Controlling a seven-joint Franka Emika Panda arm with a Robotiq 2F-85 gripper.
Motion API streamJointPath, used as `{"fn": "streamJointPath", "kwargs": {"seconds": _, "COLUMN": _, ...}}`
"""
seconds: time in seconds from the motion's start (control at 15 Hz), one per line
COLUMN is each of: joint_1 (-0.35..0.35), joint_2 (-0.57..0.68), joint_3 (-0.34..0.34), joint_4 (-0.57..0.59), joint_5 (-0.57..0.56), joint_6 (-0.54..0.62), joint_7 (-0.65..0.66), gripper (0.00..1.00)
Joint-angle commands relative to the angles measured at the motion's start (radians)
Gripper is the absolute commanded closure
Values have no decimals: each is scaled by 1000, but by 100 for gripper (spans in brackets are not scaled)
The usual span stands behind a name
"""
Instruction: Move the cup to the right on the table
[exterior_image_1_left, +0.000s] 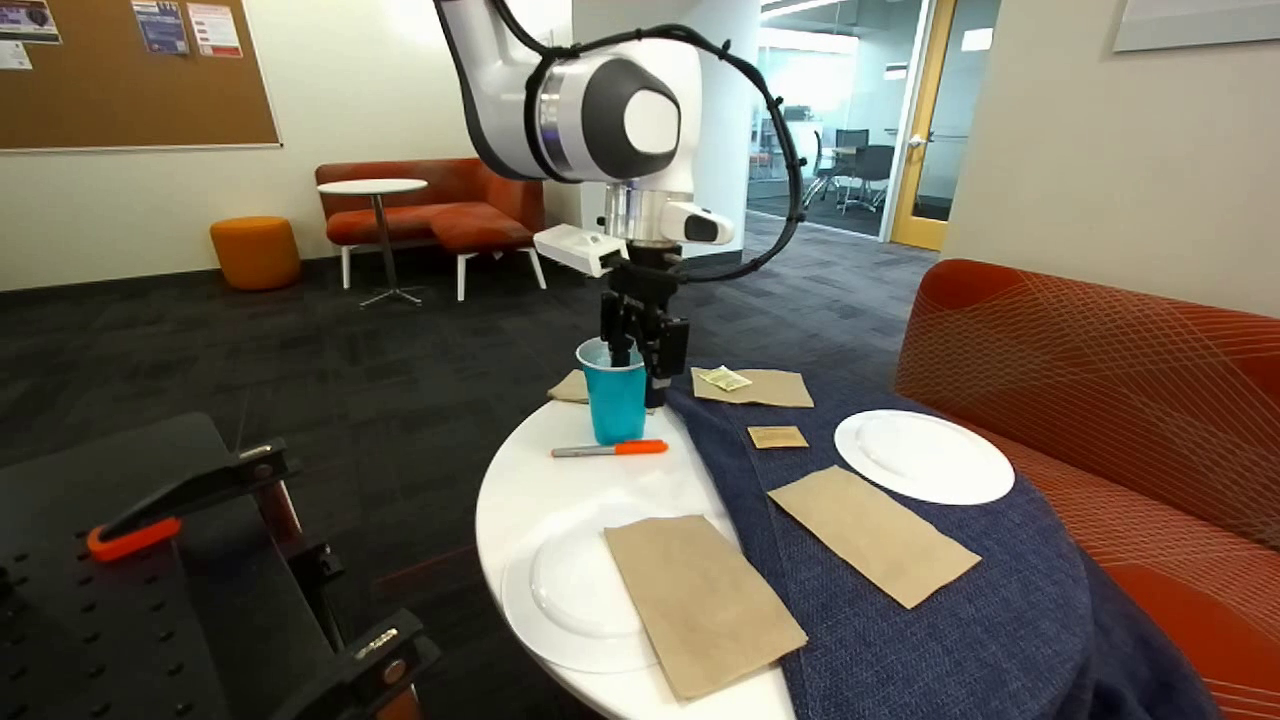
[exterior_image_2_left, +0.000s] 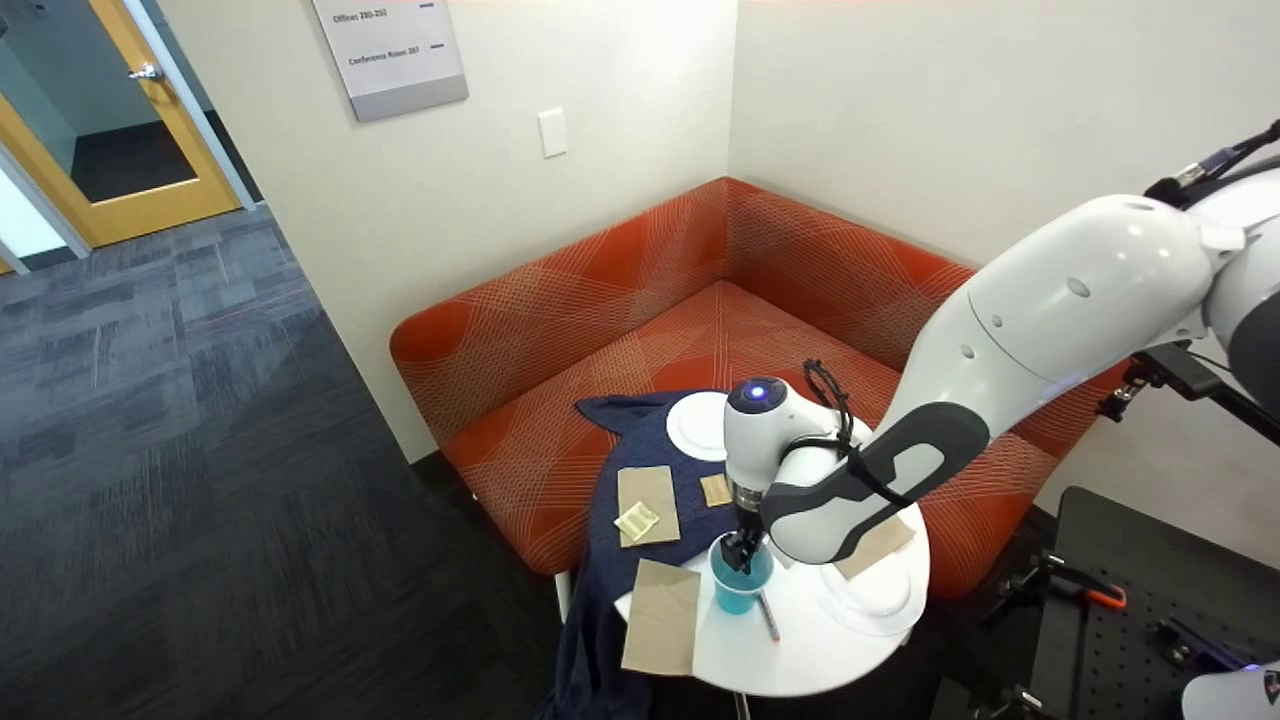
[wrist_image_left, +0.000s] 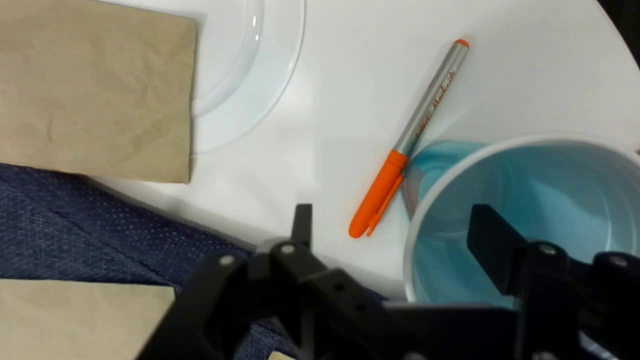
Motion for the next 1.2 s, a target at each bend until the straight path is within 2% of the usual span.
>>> {"fn": "streamJointPath", "kwargs": {"seconds": 0.0, "joint_1": 20, "joint_2": 14, "joint_3": -21, "joint_4": 2, "joint_5": 6, "joint_6": 35, "joint_7": 3, "gripper": 48}}
{"fn": "streamJointPath", "kwargs": {"seconds": 0.33, "joint_1": 25, "joint_2": 20, "joint_3": -23, "joint_4": -9, "joint_5": 7, "joint_6": 46, "joint_7": 4, "gripper": 88}}
{"fn": "streamJointPath", "kwargs": {"seconds": 0.47, "joint_1": 29, "joint_2": 21, "joint_3": -23, "joint_4": -9, "joint_5": 6, "joint_6": 45, "joint_7": 4, "gripper": 99}}
{"fn": "streamJointPath", "kwargs": {"seconds": 0.8, "joint_1": 37, "joint_2": 8, "joint_3": -24, "joint_4": -13, "joint_5": 5, "joint_6": 40, "joint_7": 4, "gripper": 99}}
{"fn": "streamJointPath", "kwargs": {"seconds": 1.13, "joint_1": 23, "joint_2": -69, "joint_3": -25, "joint_4": -51, "joint_5": 5, "joint_6": 38, "joint_7": -16, "gripper": 99}}
